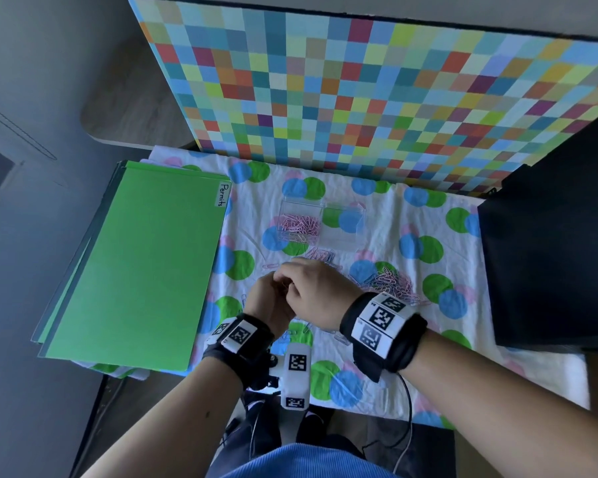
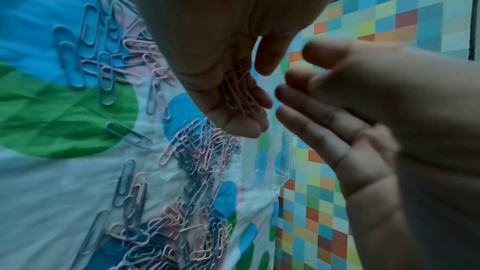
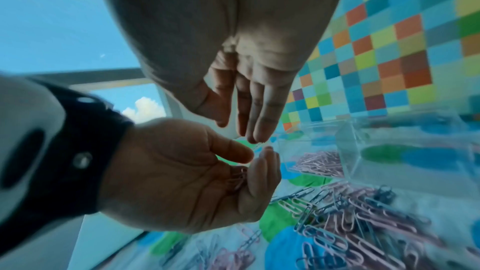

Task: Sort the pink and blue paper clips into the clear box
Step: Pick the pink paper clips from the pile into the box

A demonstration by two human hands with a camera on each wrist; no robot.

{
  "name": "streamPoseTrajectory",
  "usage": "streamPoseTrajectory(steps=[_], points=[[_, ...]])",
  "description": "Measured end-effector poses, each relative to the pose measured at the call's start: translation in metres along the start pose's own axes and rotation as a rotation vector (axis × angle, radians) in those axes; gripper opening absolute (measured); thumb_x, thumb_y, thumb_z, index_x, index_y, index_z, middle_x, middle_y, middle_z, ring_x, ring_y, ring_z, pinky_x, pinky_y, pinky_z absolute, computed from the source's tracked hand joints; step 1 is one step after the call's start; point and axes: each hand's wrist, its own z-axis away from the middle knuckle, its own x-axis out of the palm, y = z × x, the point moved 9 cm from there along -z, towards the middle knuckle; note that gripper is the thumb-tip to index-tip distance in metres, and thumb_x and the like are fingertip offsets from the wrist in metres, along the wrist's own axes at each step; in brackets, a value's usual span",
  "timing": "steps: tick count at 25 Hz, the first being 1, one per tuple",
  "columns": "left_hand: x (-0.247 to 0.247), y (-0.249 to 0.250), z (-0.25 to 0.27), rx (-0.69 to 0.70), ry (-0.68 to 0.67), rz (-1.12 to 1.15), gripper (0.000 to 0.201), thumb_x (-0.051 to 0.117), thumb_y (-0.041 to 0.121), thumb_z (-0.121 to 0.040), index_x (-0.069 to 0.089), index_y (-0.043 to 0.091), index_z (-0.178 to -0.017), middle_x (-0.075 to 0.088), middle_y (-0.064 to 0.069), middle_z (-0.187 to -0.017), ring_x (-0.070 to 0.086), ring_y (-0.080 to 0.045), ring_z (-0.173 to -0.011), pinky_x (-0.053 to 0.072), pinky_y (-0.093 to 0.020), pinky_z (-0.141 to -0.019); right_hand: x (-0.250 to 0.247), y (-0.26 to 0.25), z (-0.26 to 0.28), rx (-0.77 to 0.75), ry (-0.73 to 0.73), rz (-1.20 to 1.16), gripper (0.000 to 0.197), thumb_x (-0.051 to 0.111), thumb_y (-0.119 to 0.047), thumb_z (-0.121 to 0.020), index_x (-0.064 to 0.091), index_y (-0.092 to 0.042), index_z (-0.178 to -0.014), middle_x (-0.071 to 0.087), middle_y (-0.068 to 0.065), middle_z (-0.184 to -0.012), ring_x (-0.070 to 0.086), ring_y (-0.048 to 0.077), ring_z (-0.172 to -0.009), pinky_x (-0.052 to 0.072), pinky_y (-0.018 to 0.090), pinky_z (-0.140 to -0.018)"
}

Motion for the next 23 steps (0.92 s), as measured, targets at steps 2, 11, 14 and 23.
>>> streamPoseTrajectory(steps=[2,11,14,23], points=[[0.003,0.009,-0.002,-0.001,0.016,-0.018,0.031,0.031,0.006,-0.091,0.058,0.006,-0.076,0.062,-0.01,-0.07,0.063,-0.018,-0.059,0.05,-0.026,-0.054,-0.02,0.007,0.006,-0.008,0.167,-0.152,0.028,0.05,0.001,-0.08,0.065,-0.007,-0.103,0.066,0.01,-0.103,0.063,0.023,-0.093,0.052,0.035,-0.085],[0.051,0.109,-0.059,0.196,0.135,-0.219,0.023,0.042,0.004,-0.092,0.056,0.006,-0.074,0.053,-0.006,-0.059,0.057,-0.015,-0.045,0.051,-0.023,-0.045,-0.02,0.098,0.074,0.265,0.281,-0.272,0.019,0.055,-0.001,-0.087,0.066,-0.012,-0.099,0.069,0.003,-0.104,0.065,0.012,-0.096,0.054,0.024,-0.085],[0.071,0.138,-0.072,0.257,0.19,-0.352,0.023,0.046,0.003,-0.092,0.055,0.005,-0.071,0.053,-0.006,-0.056,0.056,-0.016,-0.045,0.049,-0.022,-0.044,-0.02,0.107,0.087,0.304,0.304,-0.235,0.018,0.055,0.0,-0.085,0.067,-0.011,-0.094,0.07,-0.001,-0.098,0.066,0.011,-0.09,0.054,0.018,-0.079],[0.071,0.143,-0.091,0.219,0.266,-0.592,0.026,0.042,0.002,-0.091,0.052,0.002,-0.066,0.049,-0.01,-0.062,0.047,-0.019,-0.053,0.046,-0.025,-0.052,-0.04,0.107,0.096,0.282,0.386,-0.219,0.016,0.056,0.005,-0.083,0.067,-0.005,-0.088,0.065,-0.006,-0.088,0.061,0.005,-0.081,0.044,0.0,-0.072]])
